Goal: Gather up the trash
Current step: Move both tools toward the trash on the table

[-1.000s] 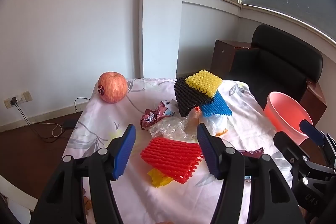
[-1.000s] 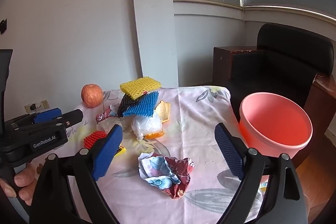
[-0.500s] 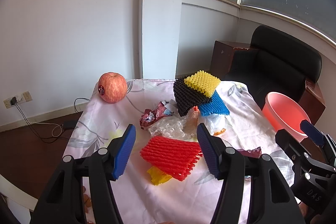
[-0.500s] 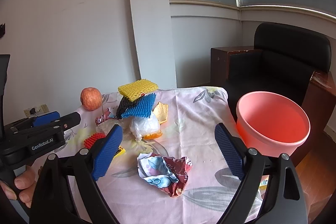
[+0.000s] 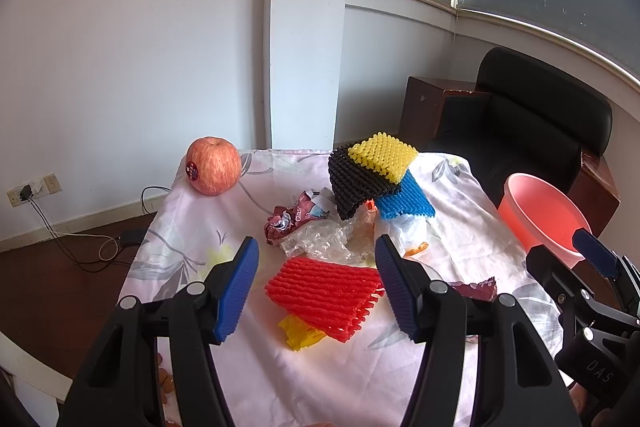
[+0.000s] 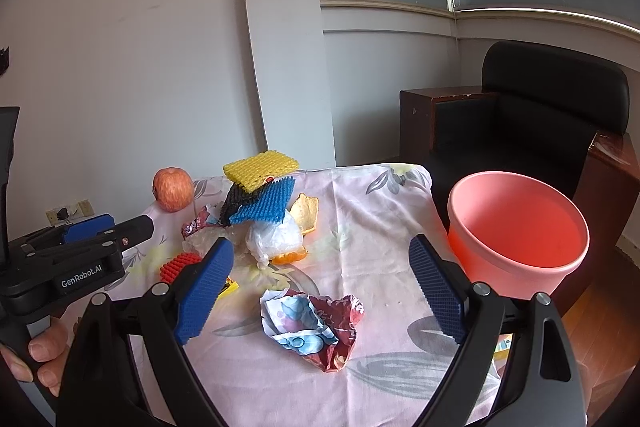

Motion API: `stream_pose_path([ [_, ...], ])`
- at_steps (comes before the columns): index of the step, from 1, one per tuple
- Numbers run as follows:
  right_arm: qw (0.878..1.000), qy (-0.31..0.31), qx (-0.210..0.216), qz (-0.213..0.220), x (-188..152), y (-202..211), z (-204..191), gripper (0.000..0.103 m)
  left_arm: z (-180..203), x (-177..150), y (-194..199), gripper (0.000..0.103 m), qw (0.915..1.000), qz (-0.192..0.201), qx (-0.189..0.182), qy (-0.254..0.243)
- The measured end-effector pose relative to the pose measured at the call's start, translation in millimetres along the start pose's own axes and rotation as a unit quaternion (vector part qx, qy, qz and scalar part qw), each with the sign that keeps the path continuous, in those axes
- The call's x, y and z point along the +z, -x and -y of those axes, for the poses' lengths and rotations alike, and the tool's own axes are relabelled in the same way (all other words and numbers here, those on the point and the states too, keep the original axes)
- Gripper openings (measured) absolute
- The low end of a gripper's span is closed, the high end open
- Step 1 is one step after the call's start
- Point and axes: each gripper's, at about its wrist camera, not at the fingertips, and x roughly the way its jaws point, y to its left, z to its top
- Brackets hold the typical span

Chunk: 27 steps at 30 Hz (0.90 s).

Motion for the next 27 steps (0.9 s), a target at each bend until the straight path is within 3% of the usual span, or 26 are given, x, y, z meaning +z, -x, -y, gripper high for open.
stream_pose_path([
  [27,1.0,-0.002,0.003,-0.011,-2.1,-2.0,2.3,0.09,-0.6,-2.8,-8.6,0.06,0.9999,-0.01,-0.003,0.001],
])
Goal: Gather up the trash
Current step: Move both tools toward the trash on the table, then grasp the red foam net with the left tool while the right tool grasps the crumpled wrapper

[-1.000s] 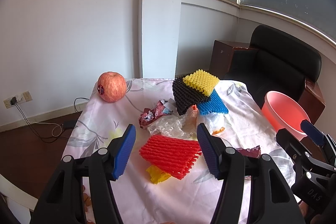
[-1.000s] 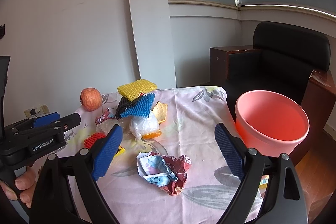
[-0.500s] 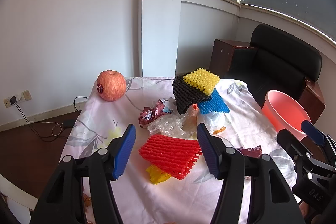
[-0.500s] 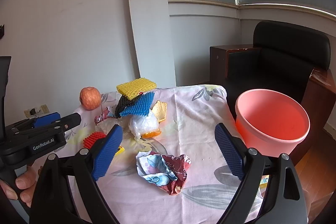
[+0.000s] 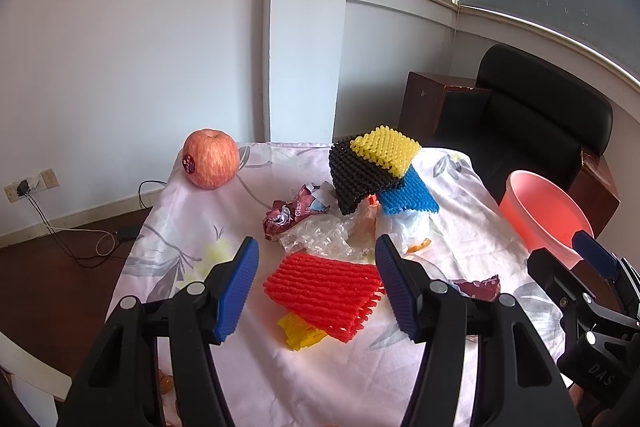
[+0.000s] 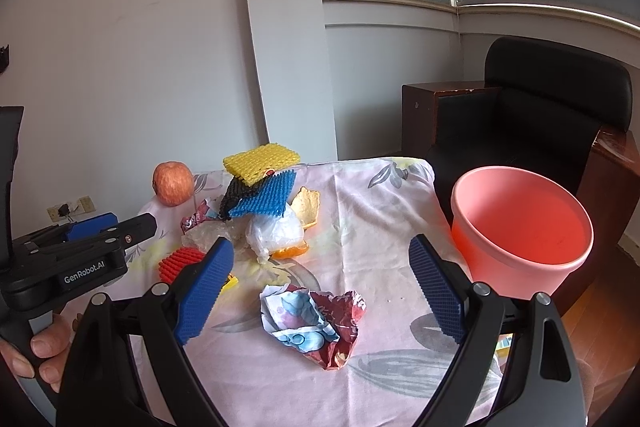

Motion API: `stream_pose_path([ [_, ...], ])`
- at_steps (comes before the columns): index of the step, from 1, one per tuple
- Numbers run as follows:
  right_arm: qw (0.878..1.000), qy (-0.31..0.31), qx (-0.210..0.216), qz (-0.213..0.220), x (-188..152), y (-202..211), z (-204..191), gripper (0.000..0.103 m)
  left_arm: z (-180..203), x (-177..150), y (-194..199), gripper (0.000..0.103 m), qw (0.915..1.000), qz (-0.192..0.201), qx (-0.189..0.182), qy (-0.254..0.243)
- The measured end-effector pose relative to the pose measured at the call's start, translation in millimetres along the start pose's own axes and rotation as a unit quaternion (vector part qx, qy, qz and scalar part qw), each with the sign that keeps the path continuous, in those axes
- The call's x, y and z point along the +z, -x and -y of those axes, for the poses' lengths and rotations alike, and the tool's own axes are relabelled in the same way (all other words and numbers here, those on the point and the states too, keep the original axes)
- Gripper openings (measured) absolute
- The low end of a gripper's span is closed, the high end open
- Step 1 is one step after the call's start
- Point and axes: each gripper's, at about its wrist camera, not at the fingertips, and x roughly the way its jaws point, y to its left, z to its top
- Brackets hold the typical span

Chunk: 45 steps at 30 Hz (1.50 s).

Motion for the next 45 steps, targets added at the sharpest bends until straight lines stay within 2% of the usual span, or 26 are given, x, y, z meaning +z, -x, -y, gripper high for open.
stream_pose_path([
  [6,1.0,0.0,0.002,-0.005,-1,-2,2,0.09,-1,-2,-3,0.06,1.0,-0.003,-0.005,-0.001],
  [13,1.0,-0.003,-0.007,-0.008,-4,-3,11,0.09,-12,-4,-5,0.06,0.9994,-0.003,-0.036,0.0],
  [18,1.0,-0.008,-0.011,-0.013,-4,-2,22,0.09,-20,-10,-3,0.06,0.9989,0.001,-0.045,-0.015],
  [30,0.998,-0.021,0.006,-0.062,-21,-14,43,0.085,-32,-39,-22,0.06,0.9913,-0.071,-0.109,-0.015],
  [34,0.997,-0.022,0.016,-0.071,-22,-16,44,0.085,-13,-38,-24,0.06,0.9888,-0.064,-0.126,-0.05],
  [38,0.996,-0.018,0.025,-0.084,-25,-21,42,0.084,1,-37,-29,0.06,0.9889,-0.053,-0.11,-0.084],
  [41,0.994,-0.017,0.038,-0.1,-28,-28,40,0.083,2,-40,-38,0.051,0.9892,-0.061,-0.093,-0.095],
  [45,0.991,-0.017,0.052,-0.123,-31,-37,36,0.078,-4,-44,-47,0.032,0.9889,-0.076,-0.094,-0.087],
])
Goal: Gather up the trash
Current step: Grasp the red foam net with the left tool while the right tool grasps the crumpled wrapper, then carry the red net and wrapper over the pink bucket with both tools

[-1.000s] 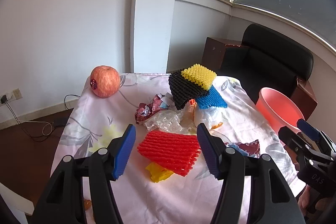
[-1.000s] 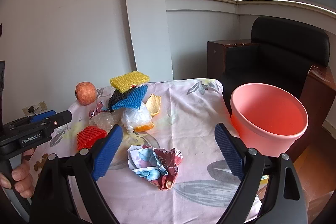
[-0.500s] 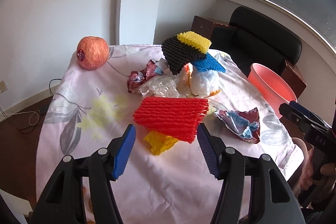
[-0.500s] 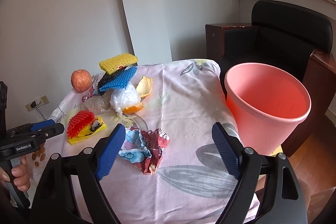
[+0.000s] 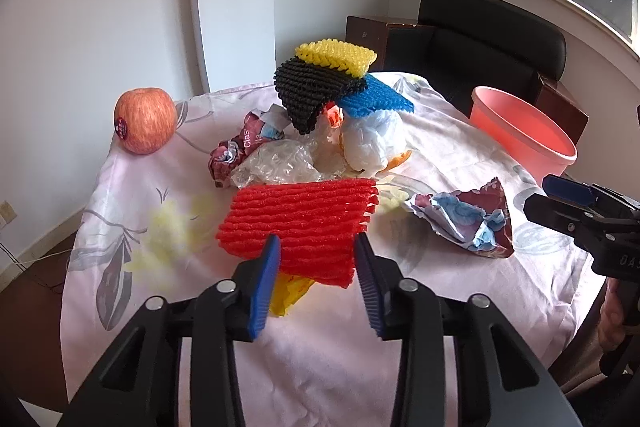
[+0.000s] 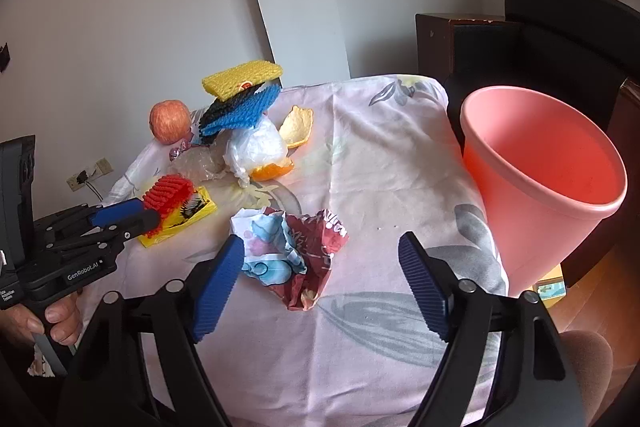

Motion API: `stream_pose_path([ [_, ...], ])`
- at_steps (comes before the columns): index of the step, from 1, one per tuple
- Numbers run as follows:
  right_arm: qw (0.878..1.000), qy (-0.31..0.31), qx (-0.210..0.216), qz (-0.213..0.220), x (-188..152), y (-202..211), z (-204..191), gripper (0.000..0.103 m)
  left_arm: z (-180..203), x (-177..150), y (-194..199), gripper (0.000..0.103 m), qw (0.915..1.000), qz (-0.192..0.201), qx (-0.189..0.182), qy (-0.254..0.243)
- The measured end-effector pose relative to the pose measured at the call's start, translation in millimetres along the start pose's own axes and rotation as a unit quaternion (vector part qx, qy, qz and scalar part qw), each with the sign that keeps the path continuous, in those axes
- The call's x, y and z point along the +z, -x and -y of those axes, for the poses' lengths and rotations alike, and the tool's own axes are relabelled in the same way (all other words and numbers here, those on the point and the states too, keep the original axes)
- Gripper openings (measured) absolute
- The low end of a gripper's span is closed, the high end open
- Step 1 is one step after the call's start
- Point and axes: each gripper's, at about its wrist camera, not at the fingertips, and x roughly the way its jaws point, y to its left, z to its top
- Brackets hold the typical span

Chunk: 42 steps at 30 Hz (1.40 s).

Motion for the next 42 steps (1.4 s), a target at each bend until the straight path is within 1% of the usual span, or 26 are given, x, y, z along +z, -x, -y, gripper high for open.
stream_pose_path([
  [2,1.0,0.0,0.004,-0.011,0,-6,-1,0.074,-5,-1,-1,0.027,0.9999,0.0,-0.003,0.013],
  [3,1.0,-0.001,0.006,-0.016,0,-9,-1,0.073,-7,-1,-1,0.022,0.9999,0.001,-0.003,0.017],
  [4,1.0,-0.002,0.008,-0.022,0,-13,-2,0.07,-9,-1,-1,0.02,0.9998,0.002,-0.004,0.02],
  [9,0.998,-0.018,0.02,-0.049,2,-27,1,0.061,-16,-1,3,0.007,0.9994,0.009,-0.01,0.031],
  [12,0.997,-0.031,0.031,-0.057,4,-31,3,0.057,-20,0,8,0.006,0.9991,0.018,-0.012,0.037],
  [15,0.996,-0.038,0.032,-0.069,6,-37,6,0.048,-23,2,15,0.006,0.9988,0.027,-0.014,0.039],
  [18,0.994,-0.057,0.04,-0.084,5,-44,11,0.037,-23,3,24,0.006,0.9982,0.039,-0.022,0.04],
  [20,0.992,-0.069,0.046,-0.092,3,-47,13,0.024,-22,5,31,0.006,0.9979,0.048,-0.027,0.036],
  [22,0.992,-0.079,0.049,-0.09,1,-47,16,0.019,-19,7,38,0.006,0.9975,0.055,-0.031,0.03],
  [27,0.993,-0.077,0.053,-0.069,1,-34,17,0.017,-14,13,50,0.006,0.9965,0.071,-0.037,0.024],
  [30,0.994,-0.074,0.055,-0.051,3,-24,17,0.017,-11,17,55,0.006,0.9955,0.079,-0.048,0.024],
  [36,0.996,-0.072,0.053,-0.02,5,-3,19,0.017,2,28,62,0.006,0.9929,0.091,-0.074,0.014],
  [42,0.995,-0.084,0.051,0.009,7,15,30,0.017,21,39,62,0.006,0.9904,0.089,-0.105,0.006],
])
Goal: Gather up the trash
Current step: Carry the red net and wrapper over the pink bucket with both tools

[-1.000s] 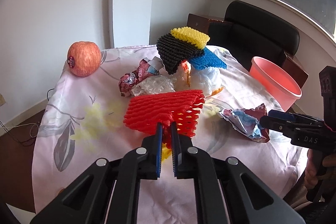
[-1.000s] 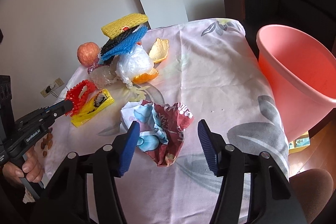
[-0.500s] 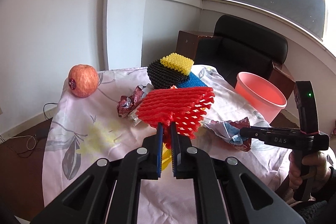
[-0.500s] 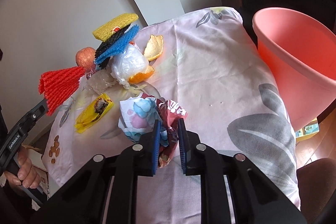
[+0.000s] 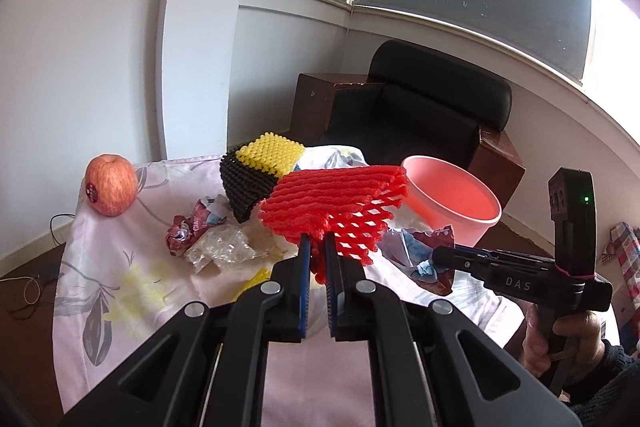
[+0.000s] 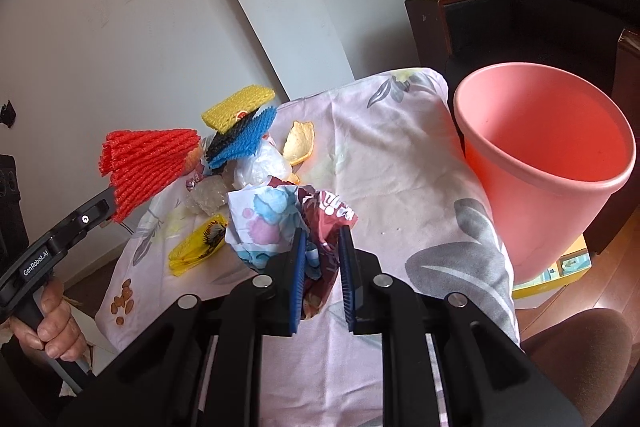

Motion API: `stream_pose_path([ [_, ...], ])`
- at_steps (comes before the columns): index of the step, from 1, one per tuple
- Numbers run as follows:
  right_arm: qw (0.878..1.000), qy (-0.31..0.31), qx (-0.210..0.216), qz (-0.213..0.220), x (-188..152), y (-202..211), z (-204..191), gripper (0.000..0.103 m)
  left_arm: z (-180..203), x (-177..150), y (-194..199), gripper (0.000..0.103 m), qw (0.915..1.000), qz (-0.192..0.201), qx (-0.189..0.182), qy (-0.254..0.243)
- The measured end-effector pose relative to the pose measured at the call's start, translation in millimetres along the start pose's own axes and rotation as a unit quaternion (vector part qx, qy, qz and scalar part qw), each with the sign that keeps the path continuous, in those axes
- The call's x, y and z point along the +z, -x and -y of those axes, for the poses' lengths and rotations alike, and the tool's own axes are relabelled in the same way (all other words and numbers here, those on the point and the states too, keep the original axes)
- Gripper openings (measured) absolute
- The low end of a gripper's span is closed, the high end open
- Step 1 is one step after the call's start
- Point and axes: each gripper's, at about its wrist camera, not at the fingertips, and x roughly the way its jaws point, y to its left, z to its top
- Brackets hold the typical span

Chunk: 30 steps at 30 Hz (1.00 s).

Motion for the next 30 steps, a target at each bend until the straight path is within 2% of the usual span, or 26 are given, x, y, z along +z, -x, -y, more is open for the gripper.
stream_pose_path([
  [16,0.997,-0.05,-0.017,0.063,11,37,48,0.017,56,25,-18,0.006,0.9981,0.005,-0.051,-0.036],
  [22,0.992,-0.066,-0.046,0.101,22,60,73,0.017,74,37,-33,0.006,0.9967,0.003,-0.068,-0.045],
  [30,0.978,-0.105,-0.1,0.149,39,80,122,0.017,102,51,-62,0.006,0.9941,-0.001,-0.091,-0.059],
])
